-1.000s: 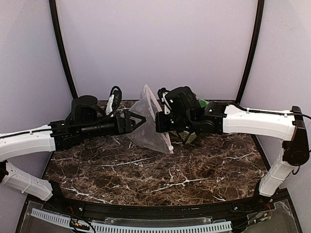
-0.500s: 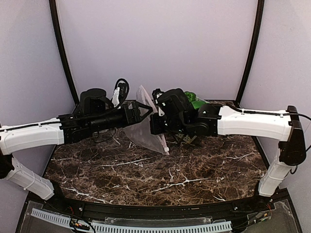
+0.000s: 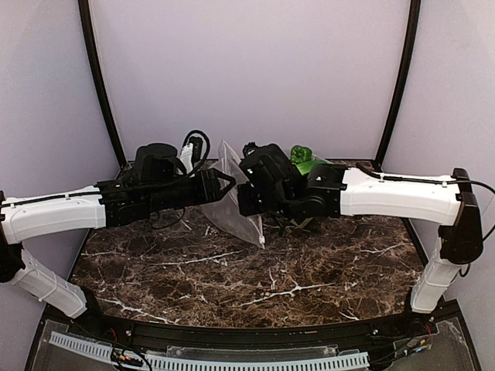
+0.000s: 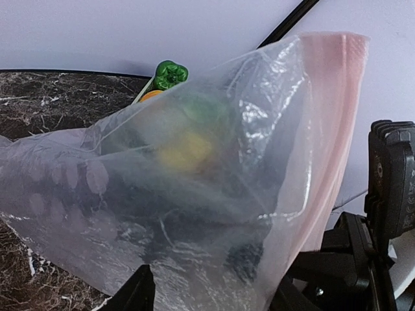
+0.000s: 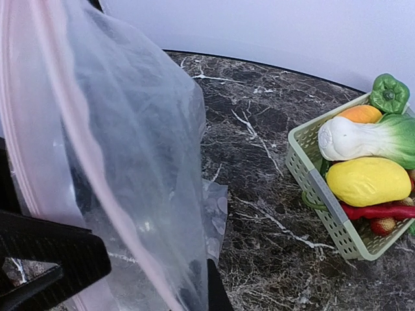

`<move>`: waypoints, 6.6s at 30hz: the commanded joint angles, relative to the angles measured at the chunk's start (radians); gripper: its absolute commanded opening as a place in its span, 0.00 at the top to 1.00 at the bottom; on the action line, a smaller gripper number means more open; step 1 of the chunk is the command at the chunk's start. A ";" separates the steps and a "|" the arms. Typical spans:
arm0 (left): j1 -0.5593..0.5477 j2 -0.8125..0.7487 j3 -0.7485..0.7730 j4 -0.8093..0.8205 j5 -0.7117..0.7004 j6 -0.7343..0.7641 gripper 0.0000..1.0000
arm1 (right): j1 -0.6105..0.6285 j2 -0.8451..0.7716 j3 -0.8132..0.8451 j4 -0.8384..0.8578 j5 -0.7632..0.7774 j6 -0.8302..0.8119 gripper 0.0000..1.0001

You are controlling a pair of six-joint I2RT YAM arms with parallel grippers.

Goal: Place the food in the zip-top bag and seal the zipper
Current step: Open the zipper food storage bag, then adjust the fake vegetable at the corner of the board, then pick up the fake vegetable from the corner of the board.

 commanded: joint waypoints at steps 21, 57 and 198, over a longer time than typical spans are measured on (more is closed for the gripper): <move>-0.002 -0.130 -0.027 -0.203 0.037 0.054 0.99 | -0.074 0.008 0.025 -0.133 0.040 0.175 1.00; 0.200 0.220 0.287 -0.557 0.532 0.496 0.99 | -0.132 -0.344 -0.361 0.103 -0.347 0.070 0.26; 0.212 0.110 0.223 -0.569 0.382 0.595 0.99 | -0.880 -0.597 -0.695 0.113 -0.371 -0.194 0.84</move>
